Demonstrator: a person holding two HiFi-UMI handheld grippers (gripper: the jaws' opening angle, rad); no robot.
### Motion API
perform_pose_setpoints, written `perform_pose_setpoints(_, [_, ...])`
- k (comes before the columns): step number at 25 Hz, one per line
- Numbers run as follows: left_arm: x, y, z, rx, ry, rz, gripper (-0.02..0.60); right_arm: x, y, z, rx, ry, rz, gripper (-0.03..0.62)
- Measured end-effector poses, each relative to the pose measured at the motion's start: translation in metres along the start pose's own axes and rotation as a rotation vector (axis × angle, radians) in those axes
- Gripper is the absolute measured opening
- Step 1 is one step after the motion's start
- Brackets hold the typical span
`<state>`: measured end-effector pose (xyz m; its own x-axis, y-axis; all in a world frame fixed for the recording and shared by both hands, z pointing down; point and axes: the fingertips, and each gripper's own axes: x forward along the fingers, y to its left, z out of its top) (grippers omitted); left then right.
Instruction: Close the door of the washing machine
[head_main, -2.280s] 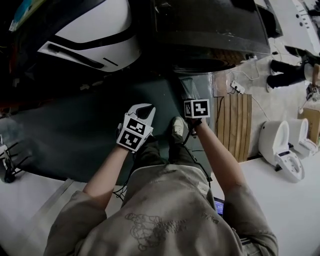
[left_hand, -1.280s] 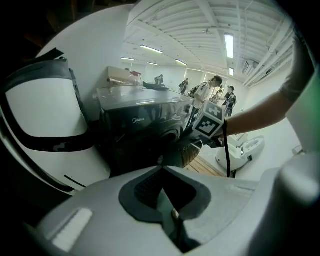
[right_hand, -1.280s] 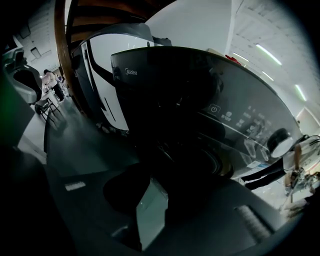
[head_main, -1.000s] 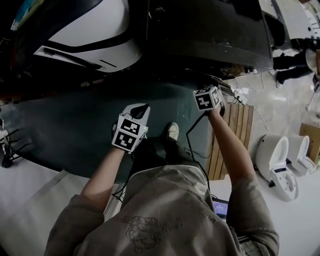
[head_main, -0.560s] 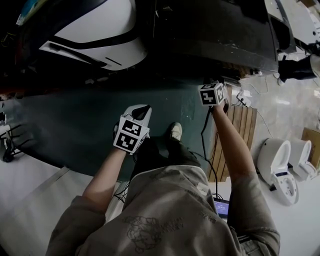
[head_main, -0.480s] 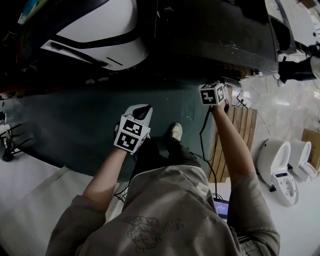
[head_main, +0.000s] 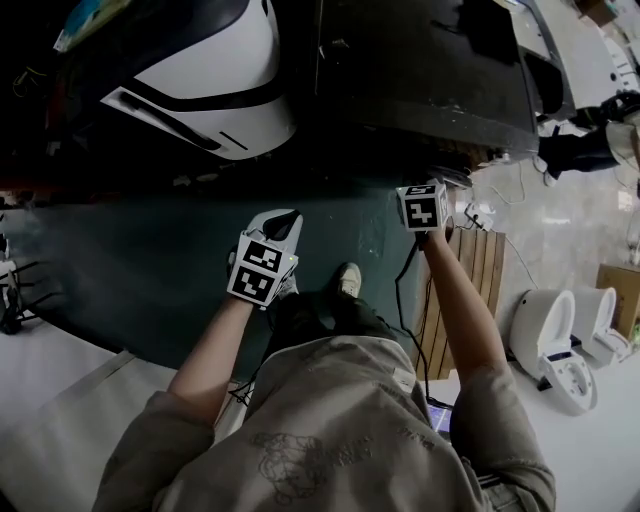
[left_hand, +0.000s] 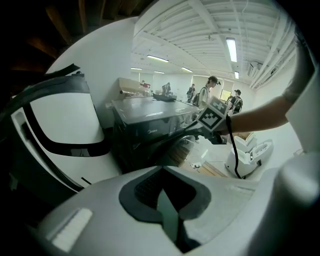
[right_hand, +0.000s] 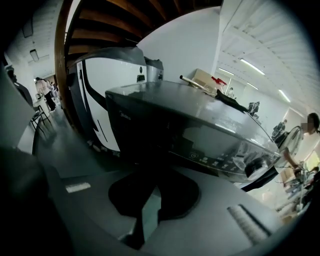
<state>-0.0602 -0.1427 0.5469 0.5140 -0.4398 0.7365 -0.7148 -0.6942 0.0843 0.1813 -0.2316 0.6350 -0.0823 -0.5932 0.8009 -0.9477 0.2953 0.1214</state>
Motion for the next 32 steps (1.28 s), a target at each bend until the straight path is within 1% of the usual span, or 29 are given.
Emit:
perform_pose_setpoints(3, [-0.013, 0.010, 0.011, 0.028, -0.023, 0.022, 0.000, -0.029, 0.014, 0.024, 0.016, -0.064, 0.026, 0.029])
perform_pose_setpoints(6, [-0.034, 0.021, 0.030, 0.095, -0.062, 0.064, 0.000, -0.062, 0.029, 0.052, 0.029, -0.145, 0.047, 0.029])
perform_pose_setpoints(8, [-0.050, 0.028, 0.044, 0.129, -0.103, 0.097, 0.000, -0.084, 0.039, 0.071, 0.032, -0.203, 0.058, 0.029])
perform_pose_setpoints(10, [-0.068, 0.034, 0.057, 0.146, -0.158, 0.131, 0.000, -0.108, 0.053, 0.088, 0.036, -0.256, 0.074, 0.029])
perform_pose_setpoints(14, [-0.105, 0.041, 0.077, 0.165, -0.249, 0.166, 0.000, -0.154, 0.088, 0.121, 0.009, -0.365, 0.099, 0.029])
perform_pose_setpoints(19, [-0.152, 0.044, 0.092, 0.192, -0.326, 0.194, 0.000, -0.212, 0.123, 0.153, -0.018, -0.488, 0.126, 0.029])
perform_pose_setpoints(22, [-0.181, 0.048, 0.098, 0.206, -0.372, 0.226, 0.000, -0.246, 0.141, 0.170, -0.035, -0.555, 0.145, 0.029])
perform_pose_setpoints(24, [-0.200, 0.051, 0.100, 0.206, -0.401, 0.240, 0.000, -0.267, 0.153, 0.180, -0.047, -0.595, 0.159, 0.029])
perform_pose_setpoints(28, [-0.237, 0.056, 0.106, 0.182, -0.460, 0.247, 0.000, -0.306, 0.168, 0.198, -0.071, -0.673, 0.165, 0.028])
perform_pose_setpoints(32, [-0.271, 0.058, 0.112, 0.191, -0.519, 0.269, 0.000, -0.338, 0.181, 0.211, -0.099, -0.735, 0.163, 0.028])
